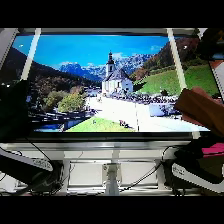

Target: Fold the clothes and pants, and hang the long-sleeved shirts on hangers.

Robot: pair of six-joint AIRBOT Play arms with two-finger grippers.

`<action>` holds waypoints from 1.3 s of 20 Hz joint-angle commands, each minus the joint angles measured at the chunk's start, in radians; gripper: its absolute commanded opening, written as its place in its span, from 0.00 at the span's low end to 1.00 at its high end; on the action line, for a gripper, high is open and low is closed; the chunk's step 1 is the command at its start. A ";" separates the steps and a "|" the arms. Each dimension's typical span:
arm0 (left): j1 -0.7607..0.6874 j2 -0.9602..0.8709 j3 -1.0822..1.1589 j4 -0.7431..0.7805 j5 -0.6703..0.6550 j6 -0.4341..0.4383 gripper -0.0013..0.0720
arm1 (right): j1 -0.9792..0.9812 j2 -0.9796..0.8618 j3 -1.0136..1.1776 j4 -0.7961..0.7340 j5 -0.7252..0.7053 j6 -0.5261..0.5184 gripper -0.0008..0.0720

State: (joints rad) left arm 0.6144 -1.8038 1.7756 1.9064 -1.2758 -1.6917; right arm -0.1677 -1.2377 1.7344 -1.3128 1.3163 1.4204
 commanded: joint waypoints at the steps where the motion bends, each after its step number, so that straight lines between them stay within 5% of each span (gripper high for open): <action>1: 0.001 -0.025 0.000 0.000 -0.027 0.000 0.84 | 0.001 0.000 0.000 0.000 0.000 0.000 0.07; 4: 0.001 -0.049 0.000 -0.002 -0.029 0.000 0.84 | 0.001 0.000 0.000 0.000 0.000 0.000 0.07; 5: 0.001 -0.057 0.000 -0.010 -0.026 0.001 0.73 | 0.001 0.000 0.000 0.000 0.000 0.000 0.07; 7: 0.000 -0.071 0.000 -0.034 -0.005 0.005 0.19 | 0.001 0.000 0.000 0.000 0.000 0.000 0.07; 8: 0.000 -0.077 0.000 -0.057 -0.001 0.005 0.08 | 0.001 0.000 0.000 0.000 0.000 0.000 0.07; 18: -0.170 0.164 0.000 -0.463 -0.002 0.342 0.07 | 0.001 0.000 0.000 0.000 0.000 0.000 0.07; 26: -0.528 0.259 0.000 -0.866 0.000 0.377 0.07 | 0.001 0.000 0.000 0.000 0.000 0.000 0.07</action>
State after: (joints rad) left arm 0.2226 -1.5658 1.7752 1.1988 -1.2781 -1.3437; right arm -0.1677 -1.2377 1.7344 -1.3128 1.3163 1.4200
